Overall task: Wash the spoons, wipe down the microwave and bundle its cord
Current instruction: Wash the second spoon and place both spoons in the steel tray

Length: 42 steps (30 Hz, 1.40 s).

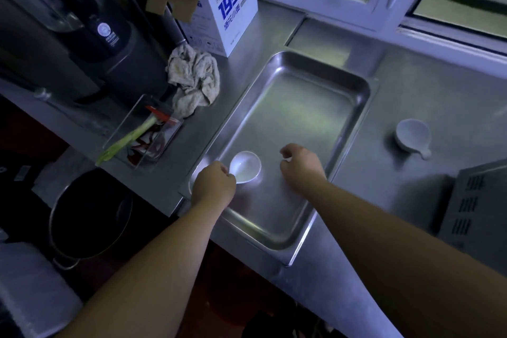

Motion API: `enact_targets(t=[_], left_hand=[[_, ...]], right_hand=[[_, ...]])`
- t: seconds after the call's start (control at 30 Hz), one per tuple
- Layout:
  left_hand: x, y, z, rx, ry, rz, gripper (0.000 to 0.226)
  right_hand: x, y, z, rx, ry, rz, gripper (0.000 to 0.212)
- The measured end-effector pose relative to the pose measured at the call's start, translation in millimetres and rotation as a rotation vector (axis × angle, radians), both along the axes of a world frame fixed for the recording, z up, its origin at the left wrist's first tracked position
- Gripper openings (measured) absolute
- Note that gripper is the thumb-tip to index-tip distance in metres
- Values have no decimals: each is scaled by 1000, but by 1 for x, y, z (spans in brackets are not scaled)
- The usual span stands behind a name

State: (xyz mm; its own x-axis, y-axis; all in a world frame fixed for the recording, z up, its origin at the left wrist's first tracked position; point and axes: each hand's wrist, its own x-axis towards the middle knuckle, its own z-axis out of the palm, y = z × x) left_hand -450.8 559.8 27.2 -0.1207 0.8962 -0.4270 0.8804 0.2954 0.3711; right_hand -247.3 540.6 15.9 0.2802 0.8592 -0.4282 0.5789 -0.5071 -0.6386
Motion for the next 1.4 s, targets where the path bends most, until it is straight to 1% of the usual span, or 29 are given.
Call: enact_targets(t=[0.1, 0.23, 0.3, 0.37, 0.43, 0.53, 0.63, 0.83, 0.97, 1.1, 1.3, 1.4], left_hand=[[25, -6, 7, 48, -2, -83, 31], [73, -27, 19, 155, -22, -216, 27], [96, -42, 25, 149, -51, -260, 30], [117, -58, 26, 147, -59, -355, 33], [139, -75, 29, 148, -29, -429, 32], [168, -95, 37, 123, -8, -465, 32], [192, -104, 38, 87, -45, -516, 31], [230, -92, 34, 64, -83, -615, 33], [253, -62, 24, 24, -55, -690, 37], [277, -28, 13, 15, -55, -749, 36], [315, 7, -2, 21, -83, -799, 35], [332, 15, -11, -30, -119, -776, 33]], right_hand=[[24, -21, 11, 24, -25, -133, 34], [56, -60, 20, 38, 18, -357, 31], [72, -83, 24, 34, 32, -404, 28], [85, -106, 26, 32, 49, -452, 26], [97, -127, 27, 25, 83, -532, 26], [110, -152, 30, 23, 111, -649, 24], [119, -165, 32, 10, 146, -739, 23], [138, -158, 32, -9, 177, -837, 26], [159, -133, 29, 1, 191, -926, 22], [181, -106, 20, -10, 192, -1004, 25], [210, -88, 7, -62, 186, -1093, 21], [222, -78, 1, -69, 176, -1122, 22]])
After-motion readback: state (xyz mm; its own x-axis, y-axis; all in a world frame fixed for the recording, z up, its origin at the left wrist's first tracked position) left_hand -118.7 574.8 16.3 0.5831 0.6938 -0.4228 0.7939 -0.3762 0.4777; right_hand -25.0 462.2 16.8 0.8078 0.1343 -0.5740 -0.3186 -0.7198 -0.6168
